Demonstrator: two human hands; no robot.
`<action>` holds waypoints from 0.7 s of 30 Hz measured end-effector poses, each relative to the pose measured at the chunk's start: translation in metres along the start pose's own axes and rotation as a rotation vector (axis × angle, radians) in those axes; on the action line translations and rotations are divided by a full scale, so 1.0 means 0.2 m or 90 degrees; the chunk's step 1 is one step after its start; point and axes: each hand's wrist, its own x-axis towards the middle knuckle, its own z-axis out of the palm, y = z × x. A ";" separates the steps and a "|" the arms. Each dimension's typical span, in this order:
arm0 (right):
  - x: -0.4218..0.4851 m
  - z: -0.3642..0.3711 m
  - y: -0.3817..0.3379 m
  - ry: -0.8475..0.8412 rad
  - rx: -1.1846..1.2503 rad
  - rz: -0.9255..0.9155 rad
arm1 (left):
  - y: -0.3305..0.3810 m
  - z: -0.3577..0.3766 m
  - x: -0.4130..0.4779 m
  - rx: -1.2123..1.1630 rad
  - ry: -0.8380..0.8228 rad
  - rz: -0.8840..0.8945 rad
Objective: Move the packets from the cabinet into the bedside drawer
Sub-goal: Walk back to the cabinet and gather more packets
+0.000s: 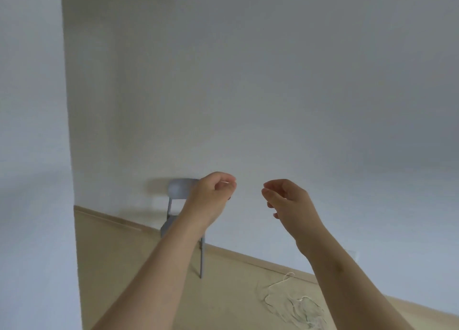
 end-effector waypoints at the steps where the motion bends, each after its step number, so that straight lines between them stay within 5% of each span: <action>1: 0.07 -0.04 0.07 0.020 -0.003 0.010 | -0.04 0.08 0.09 -0.009 -0.016 -0.001; 8: 0.52 -0.30 0.52 0.162 -0.041 0.076 | -0.29 0.69 0.67 -0.077 -0.162 0.006; 21: 0.93 -1.02 1.44 0.464 -0.007 0.313 | -0.61 2.11 1.22 -0.199 -0.446 -0.168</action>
